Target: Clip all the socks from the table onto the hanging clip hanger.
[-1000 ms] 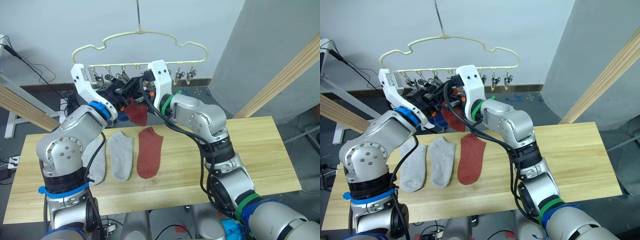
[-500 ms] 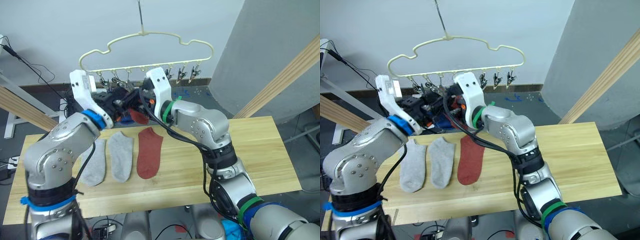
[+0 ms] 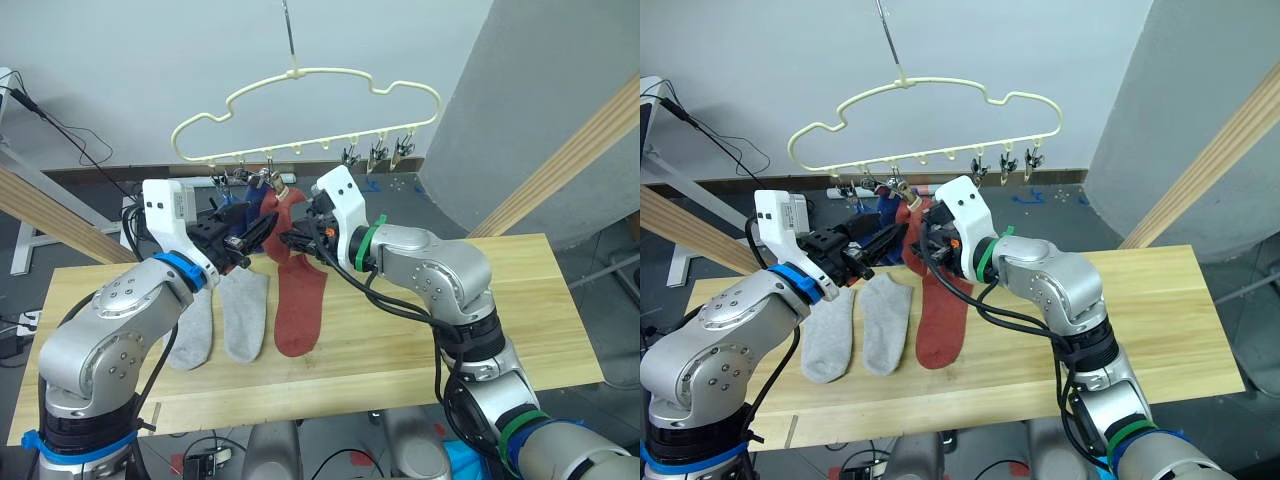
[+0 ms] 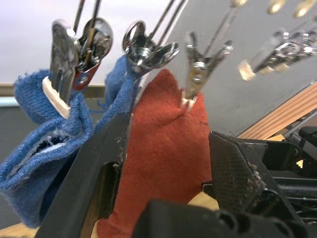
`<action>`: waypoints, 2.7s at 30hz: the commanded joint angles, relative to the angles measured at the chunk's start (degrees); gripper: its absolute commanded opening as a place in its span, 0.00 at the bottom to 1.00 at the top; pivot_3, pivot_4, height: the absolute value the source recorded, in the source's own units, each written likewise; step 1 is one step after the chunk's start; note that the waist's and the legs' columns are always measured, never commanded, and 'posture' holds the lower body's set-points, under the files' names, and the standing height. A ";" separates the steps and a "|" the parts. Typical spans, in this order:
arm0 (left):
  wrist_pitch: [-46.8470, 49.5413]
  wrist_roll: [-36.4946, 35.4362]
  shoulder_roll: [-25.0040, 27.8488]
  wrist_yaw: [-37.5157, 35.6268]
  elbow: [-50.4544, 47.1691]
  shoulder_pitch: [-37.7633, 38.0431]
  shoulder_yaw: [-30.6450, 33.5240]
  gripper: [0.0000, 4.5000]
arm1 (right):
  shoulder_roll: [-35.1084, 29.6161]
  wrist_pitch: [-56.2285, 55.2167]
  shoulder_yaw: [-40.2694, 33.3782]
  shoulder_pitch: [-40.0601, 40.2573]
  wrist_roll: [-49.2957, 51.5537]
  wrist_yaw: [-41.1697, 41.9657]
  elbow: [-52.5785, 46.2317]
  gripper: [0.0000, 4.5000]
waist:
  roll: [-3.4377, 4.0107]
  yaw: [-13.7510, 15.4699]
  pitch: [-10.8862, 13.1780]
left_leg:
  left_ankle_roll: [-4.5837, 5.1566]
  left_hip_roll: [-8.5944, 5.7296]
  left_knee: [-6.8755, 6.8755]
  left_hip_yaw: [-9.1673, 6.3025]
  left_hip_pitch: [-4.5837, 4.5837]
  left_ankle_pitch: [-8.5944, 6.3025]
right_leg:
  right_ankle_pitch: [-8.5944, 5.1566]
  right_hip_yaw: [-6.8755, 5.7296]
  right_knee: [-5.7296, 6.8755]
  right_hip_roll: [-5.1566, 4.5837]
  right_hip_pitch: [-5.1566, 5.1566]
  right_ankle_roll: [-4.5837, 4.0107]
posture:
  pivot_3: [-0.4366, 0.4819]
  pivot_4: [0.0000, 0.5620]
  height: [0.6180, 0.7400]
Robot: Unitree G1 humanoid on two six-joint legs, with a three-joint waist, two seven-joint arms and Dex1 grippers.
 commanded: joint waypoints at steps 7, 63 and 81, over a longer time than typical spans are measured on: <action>-7.09 3.82 0.87 -4.39 -4.38 5.03 2.11 0.62 | -11.42 -0.25 -2.99 9.59 5.85 7.17 -16.29 0.39 | -0.02 0.80 -0.02 | 0.00 0.01 0.00 0.01 0.00 0.00 | 0.00 0.02 -0.04 -0.04 0.01 0.00 | 0.33 0.55 1.00; -0.18 -23.13 23.34 -32.84 3.55 -4.24 9.04 0.62 | -7.17 7.22 -10.64 10.62 13.58 -28.33 -29.88 0.39 | -0.15 0.18 -1.67 | -0.14 0.04 0.16 0.02 0.03 0.14 | 0.10 -0.07 0.10 0.24 0.09 -0.16 | 0.24 0.56 1.00; -0.57 -21.58 23.68 -34.30 2.95 -2.63 9.77 0.62 | -4.18 6.64 -10.44 7.15 8.62 -27.61 -25.96 0.39 | -0.14 -0.08 -1.66 | -0.13 0.04 0.16 0.02 0.04 0.14 | 0.10 -0.08 0.09 0.24 0.09 -0.16 | 0.26 0.57 1.00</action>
